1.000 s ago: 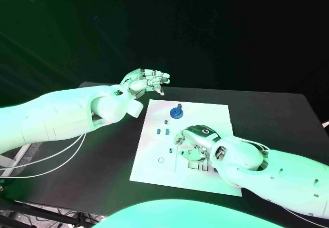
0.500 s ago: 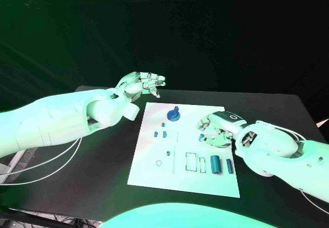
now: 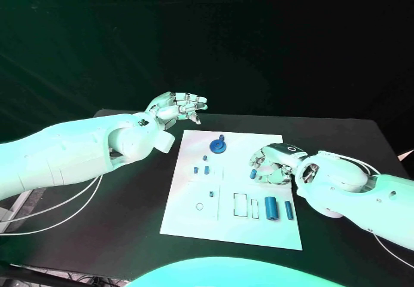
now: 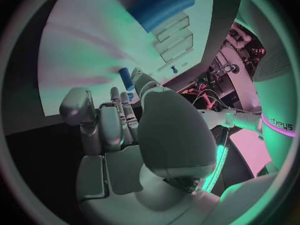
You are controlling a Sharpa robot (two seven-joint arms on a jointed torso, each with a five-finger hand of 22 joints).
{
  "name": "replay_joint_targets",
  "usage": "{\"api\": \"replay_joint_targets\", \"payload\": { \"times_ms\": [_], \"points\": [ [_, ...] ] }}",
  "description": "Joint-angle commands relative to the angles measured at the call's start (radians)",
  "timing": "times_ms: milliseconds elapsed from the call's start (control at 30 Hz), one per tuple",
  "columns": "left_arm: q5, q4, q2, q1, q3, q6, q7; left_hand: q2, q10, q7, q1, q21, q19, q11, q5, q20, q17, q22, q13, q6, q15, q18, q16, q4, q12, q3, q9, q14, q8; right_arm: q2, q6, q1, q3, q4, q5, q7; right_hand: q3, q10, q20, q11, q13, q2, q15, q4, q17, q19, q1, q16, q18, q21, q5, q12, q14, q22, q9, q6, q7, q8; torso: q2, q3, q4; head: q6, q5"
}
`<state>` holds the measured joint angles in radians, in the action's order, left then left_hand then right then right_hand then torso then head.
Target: Assemble the parts on the task board
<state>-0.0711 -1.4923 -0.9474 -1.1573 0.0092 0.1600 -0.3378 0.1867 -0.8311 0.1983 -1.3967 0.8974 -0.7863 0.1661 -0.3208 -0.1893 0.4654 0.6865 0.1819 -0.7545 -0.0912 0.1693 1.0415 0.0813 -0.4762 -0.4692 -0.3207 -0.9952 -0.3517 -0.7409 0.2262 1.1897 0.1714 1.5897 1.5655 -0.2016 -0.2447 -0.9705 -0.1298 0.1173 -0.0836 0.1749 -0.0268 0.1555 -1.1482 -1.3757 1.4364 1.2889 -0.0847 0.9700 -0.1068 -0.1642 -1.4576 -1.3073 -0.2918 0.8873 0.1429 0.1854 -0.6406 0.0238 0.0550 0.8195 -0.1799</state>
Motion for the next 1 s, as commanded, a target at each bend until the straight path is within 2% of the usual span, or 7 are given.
{"api": "replay_joint_targets", "payload": {
  "times_ms": [33,400,567,700,733,800,1000],
  "points": [
    [0.002,-0.001,0.002,-0.001,0.001,-0.015,-0.01,-0.004,0.007,0.04,-0.006,-0.004,-0.007,0.003,0.0,0.002,-0.001,-0.001,0.001,0.007,0.001,0.014,0.006,0.005,-0.004,-0.003,-0.001,0.006,-0.006,0.009,-0.026,-0.003,0.001,-0.007,0.008,0.015,-0.01,-0.014,0.003,-0.008,0.001,-0.002,0.001,0.007,-0.008,-0.014,0.014,0.008,-0.014,0.015,0.003,-0.014,-0.007,-0.112,0.001,0.012,0.0,-0.007,-0.001,-0.0007,-0.0009,0.001,0.0],
    [0.002,0.0,0.002,-0.001,0.001,-0.018,-0.006,-0.004,0.007,0.04,-0.006,-0.004,-0.007,0.003,0.0,0.002,-0.001,-0.001,0.001,0.007,0.001,0.014,0.006,0.005,-0.004,-0.003,-0.001,0.006,-0.006,0.027,-0.025,-0.011,0.002,-0.017,0.009,0.01,-0.126,-0.148,0.026,-0.035,-0.007,-0.001,0.025,0.041,-0.045,-0.071,0.017,0.042,0.009,0.158,0.0,-0.056,-0.033,-0.156,-0.004,0.082,0.002,0.005,0.0,-0.0007,-0.0003,0.005,-0.001],
    [0.002,0.0,0.001,-0.001,0.001,-0.018,-0.005,-0.005,0.008,0.04,-0.006,-0.005,-0.008,0.003,0.001,0.002,-0.002,-0.002,0.001,0.009,0.001,0.014,0.006,0.007,-0.006,-0.003,-0.001,0.007,-0.008,0.029,-0.02,-0.012,0.003,-0.021,0.02,0.002,-0.205,-0.203,0.035,-0.048,-0.013,-0.016,0.036,0.026,-0.055,-0.082,0.036,0.051,0.015,0.193,0.05,-0.055,-0.037,-0.17,-0.017,0.128,-0.007,0.028,0.0,-0.0004,0.0001,0.006,-0.001],
    [0.002,0.001,0.001,-0.001,0.001,-0.019,-0.003,-0.005,0.008,0.04,-0.006,-0.005,-0.008,0.003,0.001,0.002,-0.002,-0.002,0.001,0.009,0.001,0.014,0.006,0.007,-0.006,-0.003,-0.001,0.007,-0.008,0.03,-0.005,-0.014,0.003,-0.02,0.029,-0.003,-0.234,-0.216,0.038,-0.051,-0.016,-0.017,0.039,0.015,-0.056,-0.084,0.037,0.053,0.016,0.202,0.051,-0.051,-0.037,-0.173,-0.022,0.139,-0.01,0.035,0.0,-0.0001,-0.0001,-0.002,-0.001],
    [0.001,0.001,0.001,-0.001,0.001,-0.019,-0.003,-0.005,0.008,0.04,-0.006,-0.005,-0.008,0.003,0.001,0.002,-0.002,-0.002,0.001,0.009,0.001,0.014,0.006,0.007,-0.006,-0.003,-0.001,0.007,-0.008,0.03,0.004,-0.015,0.003,-0.019,0.03,-0.004,-0.245,-0.222,0.04,-0.053,-0.018,-0.021,0.041,0.008,-0.058,-0.086,0.041,0.054,0.017,0.208,0.051,-0.052,-0.038,-0.175,-0.025,0.145,-0.012,0.039,0.0,0.0,-0.0001,-0.003,-0.001],
    [-0.001,0.002,0.001,-0.001,0.001,-0.019,-0.003,-0.005,0.008,0.04,-0.006,-0.005,-0.008,0.003,0.001,0.002,-0.002,-0.002,0.001,0.009,0.001,0.014,0.006,0.007,-0.006,-0.003,-0.001,0.007,-0.008,0.03,0.025,-0.016,0.003,-0.016,0.035,-0.005,-0.316,-0.255,0.051,-0.059,-0.031,-0.042,0.047,-0.069,-0.062,-0.1,0.099,0.058,0.026,0.26,0.056,-0.06,-0.04,-0.187,-0.039,0.168,-0.011,0.059,0.0,0.0002,-0.0001,-0.003,-0.001],
    [-0.004,0.003,0.002,-0.001,0.001,-0.019,-0.002,-0.005,0.008,0.04,-0.006,-0.005,-0.008,0.003,0.001,0.002,-0.002,-0.002,0.001,0.009,0.001,0.014,0.006,0.007,-0.006,-0.003,-0.001,0.007,-0.008,0.025,0.063,-0.017,0.003,-0.002,0.039,-0.003,-0.362,-0.272,0.052,-0.06,-0.044,-0.036,0.048,-0.109,-0.061,-0.104,0.072,0.059,0.03,0.285,0.058,-0.057,-0.04,-0.191,-0.051,0.173,-0.011,0.072,0.0,-0.0007,-0.0006,-0.002,-0.002]
  ]
}}
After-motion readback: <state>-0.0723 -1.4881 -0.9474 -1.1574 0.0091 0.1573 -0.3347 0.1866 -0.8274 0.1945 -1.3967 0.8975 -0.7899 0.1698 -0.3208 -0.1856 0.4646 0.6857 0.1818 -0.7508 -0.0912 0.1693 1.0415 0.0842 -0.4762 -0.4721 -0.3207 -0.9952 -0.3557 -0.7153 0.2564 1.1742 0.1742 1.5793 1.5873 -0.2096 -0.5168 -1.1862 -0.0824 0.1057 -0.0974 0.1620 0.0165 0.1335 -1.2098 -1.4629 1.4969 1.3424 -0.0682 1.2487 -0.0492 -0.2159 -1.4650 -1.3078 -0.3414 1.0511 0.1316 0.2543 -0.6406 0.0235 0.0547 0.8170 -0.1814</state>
